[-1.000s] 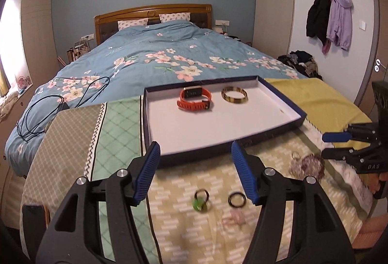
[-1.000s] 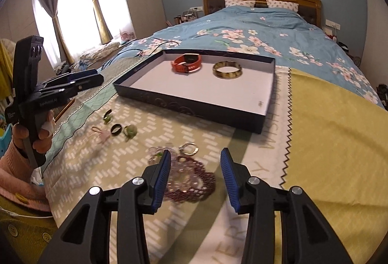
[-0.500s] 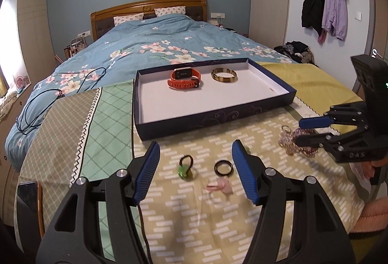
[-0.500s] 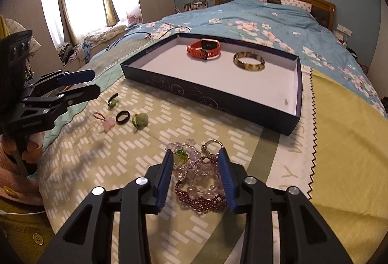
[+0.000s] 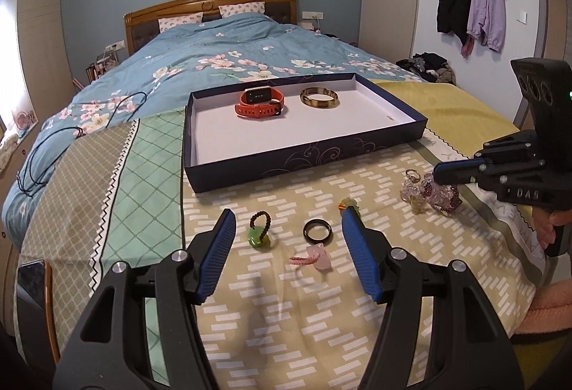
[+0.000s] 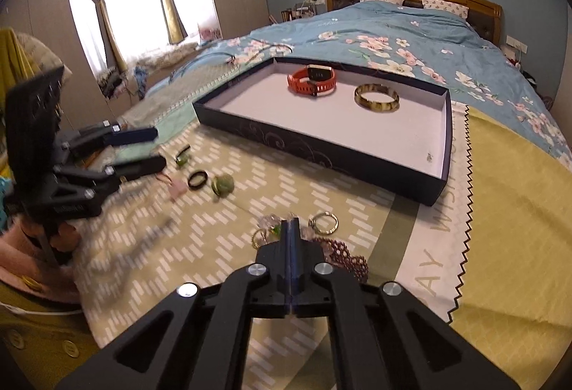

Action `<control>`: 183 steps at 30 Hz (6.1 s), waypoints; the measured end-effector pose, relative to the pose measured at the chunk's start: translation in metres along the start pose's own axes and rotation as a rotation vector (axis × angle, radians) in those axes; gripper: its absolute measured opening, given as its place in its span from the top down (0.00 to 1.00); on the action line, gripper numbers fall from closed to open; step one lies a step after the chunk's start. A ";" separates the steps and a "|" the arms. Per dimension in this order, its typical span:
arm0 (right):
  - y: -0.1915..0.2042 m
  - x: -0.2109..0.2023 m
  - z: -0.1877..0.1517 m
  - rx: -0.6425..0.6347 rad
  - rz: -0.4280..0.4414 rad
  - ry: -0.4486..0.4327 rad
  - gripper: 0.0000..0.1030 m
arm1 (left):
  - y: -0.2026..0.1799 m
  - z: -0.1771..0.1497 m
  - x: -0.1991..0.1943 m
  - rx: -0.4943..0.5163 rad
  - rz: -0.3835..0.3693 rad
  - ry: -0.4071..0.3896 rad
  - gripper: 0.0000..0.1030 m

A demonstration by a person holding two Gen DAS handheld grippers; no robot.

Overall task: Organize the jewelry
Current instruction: 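Withdraw the left tool while the right tool grasps a clear crystal bead bracelet, then grasp the pink hair clip with the left tool while the right tool lifts the crystal bracelet, then carry the pink clip into the box and release while the right tool drops the crystal bracelet there, then withdraw the left tool while the right tool grasps the dark red beaded bracelet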

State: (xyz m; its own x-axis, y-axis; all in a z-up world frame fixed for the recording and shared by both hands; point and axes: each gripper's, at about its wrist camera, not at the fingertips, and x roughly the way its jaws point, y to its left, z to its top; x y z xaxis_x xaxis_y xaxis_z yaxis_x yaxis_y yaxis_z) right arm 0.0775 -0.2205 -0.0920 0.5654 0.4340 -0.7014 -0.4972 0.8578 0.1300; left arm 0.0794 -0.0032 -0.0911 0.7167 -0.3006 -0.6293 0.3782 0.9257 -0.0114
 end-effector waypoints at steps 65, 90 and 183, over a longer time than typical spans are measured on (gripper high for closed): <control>-0.005 -0.047 0.033 0.087 0.041 -0.236 0.93 | -0.006 -0.010 0.028 0.002 -0.064 0.176 0.67; -0.015 -0.050 0.064 0.076 0.021 -0.297 0.93 | -0.001 0.035 0.006 -0.004 -0.102 0.042 0.85; -0.042 0.009 0.034 0.122 -0.060 -0.040 0.57 | 0.046 0.078 0.011 -0.064 0.037 -0.061 0.43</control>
State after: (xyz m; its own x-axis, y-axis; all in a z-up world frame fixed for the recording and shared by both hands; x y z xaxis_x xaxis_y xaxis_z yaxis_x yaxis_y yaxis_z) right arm 0.1261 -0.2436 -0.0799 0.6183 0.3896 -0.6826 -0.3797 0.9085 0.1746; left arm 0.1500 0.0179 -0.0379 0.7648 -0.2775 -0.5814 0.3141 0.9486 -0.0394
